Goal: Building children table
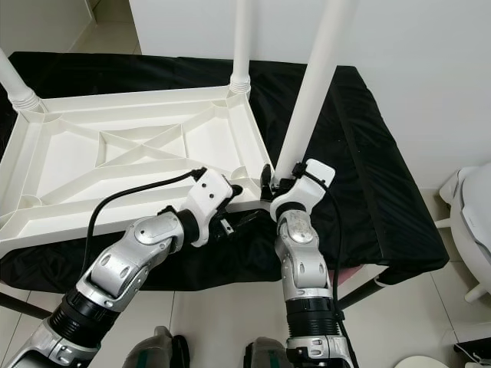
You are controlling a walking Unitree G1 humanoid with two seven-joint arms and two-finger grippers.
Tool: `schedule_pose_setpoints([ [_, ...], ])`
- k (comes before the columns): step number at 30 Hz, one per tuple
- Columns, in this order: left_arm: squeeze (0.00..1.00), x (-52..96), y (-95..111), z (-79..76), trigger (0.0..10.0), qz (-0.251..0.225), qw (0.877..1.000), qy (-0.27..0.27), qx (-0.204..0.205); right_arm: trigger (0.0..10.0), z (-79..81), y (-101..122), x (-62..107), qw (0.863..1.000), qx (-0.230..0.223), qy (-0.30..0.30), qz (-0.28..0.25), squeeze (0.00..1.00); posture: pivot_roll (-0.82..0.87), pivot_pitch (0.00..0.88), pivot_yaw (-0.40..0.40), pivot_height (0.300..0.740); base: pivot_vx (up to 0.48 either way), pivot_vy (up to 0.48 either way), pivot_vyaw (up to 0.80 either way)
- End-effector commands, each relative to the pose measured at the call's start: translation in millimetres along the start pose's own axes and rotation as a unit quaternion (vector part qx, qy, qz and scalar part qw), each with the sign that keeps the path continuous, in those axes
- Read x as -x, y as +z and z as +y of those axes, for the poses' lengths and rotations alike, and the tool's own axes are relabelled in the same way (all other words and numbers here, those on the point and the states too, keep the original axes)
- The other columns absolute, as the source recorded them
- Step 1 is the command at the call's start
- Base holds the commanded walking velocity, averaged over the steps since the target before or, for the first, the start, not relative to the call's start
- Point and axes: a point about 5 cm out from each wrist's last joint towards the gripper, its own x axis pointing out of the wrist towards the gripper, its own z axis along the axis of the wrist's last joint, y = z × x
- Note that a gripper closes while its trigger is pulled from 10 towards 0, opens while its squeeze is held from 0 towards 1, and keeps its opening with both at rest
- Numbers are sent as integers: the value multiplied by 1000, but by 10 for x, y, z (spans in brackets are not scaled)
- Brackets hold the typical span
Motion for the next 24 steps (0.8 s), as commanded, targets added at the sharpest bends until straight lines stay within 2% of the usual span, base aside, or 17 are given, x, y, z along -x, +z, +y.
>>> schedule_pose_setpoints([
  [1,0,12,6,-20,10000,0,1000,-13,0,10000,-62,-39,33,1000,0,11,-2,1000,-157,0,-10,740,0,0,0],
  [6,0,13,10,-17,10000,0,1000,-13,0,10000,-171,-18,36,999,2,38,-15,1000,-158,0,-8,740,0,0,0],
  [10,0,16,17,-7,10000,0,1000,-13,-1,10000,-309,29,25,992,22,119,-23,1000,-159,0,-3,740,0,0,0],
  [11,0,16,19,-2,10000,-1,1000,-14,-1,10000,-351,37,7,989,35,145,-20,0,-162,0,3,740,0,0,0],
  [15,0,16,27,5,10000,-1,1000,-14,-1,10000,-407,56,-28,981,54,186,-16,0,-161,0,6,740,0,0,0],
  [18,0,11,41,18,10000,-2,1000,-15,-2,10000,-440,89,-98,964,97,247,-15,0,-163,7,14,740,0,0,0],
  [21,0,9,45,20,10000,-3,1000,-15,-2,10000,-443,93,-121,959,110,261,-14,0,-163,7,14,740,0,0,0],
  [23,0,11,59,33,10000,-4,1000,-14,-4,10000,-438,110,-212,949,130,286,-12,0,-151,8,14,740,0,0,0],
  [24,0,11,59,33,10000,-4,1000,-14,-4,10000,-438,110,-212,949,130,286,-12,0,-151,8,14,740,0,0,0],
])
